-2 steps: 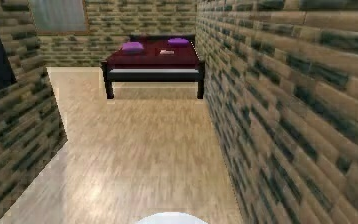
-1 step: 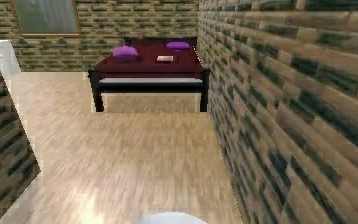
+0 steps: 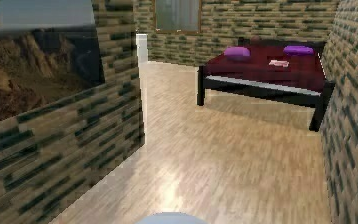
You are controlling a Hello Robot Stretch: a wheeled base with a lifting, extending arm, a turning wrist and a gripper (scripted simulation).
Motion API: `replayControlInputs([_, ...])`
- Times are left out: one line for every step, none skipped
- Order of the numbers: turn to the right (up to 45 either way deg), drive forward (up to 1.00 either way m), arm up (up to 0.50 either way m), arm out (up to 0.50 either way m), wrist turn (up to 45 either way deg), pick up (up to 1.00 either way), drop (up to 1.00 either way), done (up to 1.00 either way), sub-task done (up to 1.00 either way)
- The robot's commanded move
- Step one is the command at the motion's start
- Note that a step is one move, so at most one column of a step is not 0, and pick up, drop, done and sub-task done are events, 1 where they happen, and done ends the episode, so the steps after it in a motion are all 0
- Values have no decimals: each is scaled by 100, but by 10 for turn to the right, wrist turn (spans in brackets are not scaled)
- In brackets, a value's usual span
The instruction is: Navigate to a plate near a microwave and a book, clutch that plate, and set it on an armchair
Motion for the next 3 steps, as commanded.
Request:
replayControlInputs([0,100,0,0,0,0,0,0,0])
replayControlInputs([0,100,0,0,0,0,0,0,0])
replayControlInputs([-420,0,0,0,0,0,0,0,0])
